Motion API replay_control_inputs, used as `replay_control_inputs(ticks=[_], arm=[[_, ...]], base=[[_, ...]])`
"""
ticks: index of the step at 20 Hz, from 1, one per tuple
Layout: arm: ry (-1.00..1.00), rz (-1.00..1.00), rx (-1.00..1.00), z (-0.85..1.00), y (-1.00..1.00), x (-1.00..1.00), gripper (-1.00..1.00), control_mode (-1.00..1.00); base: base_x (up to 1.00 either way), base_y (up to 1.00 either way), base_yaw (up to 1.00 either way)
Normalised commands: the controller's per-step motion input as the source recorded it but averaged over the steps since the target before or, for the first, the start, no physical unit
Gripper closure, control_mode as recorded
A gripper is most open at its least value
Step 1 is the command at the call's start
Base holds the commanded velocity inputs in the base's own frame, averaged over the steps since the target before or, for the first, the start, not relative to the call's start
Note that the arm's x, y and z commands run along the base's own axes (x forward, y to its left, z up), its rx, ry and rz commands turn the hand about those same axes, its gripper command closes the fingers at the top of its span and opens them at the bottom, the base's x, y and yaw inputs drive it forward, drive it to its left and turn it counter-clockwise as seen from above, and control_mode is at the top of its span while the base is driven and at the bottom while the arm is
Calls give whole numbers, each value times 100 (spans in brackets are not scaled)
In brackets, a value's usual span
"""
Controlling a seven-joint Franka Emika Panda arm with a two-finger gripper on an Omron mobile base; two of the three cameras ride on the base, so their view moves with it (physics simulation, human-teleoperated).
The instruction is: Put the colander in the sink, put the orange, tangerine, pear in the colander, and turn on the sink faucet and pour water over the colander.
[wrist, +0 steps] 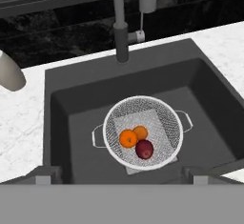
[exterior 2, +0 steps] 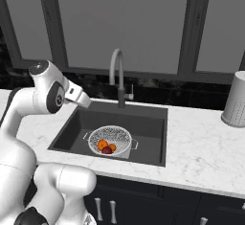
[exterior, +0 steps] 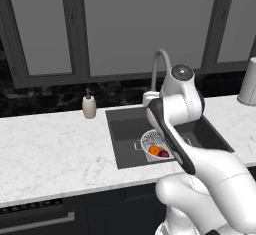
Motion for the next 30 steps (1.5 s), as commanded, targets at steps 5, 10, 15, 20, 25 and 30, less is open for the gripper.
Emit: replay_control_inputs(ticks=[5,10,15,20,25,30], arm=[[-11,7,0,9,-70,-19,-100,-100],[-17,12,0,0,-70,-3,-100,-100],[-9,10,0,0,-54,2,-100,-100],[-5,7,0,0,-57,0,-100,-100],[0,7,0,0,-56,0,-100,-100],[-7,5,0,0,-42,10,-100,-100]], base=[[0,0,0],[0,0,0],[0,0,0],[0,0,0],[0,0,0],[0,0,0]])
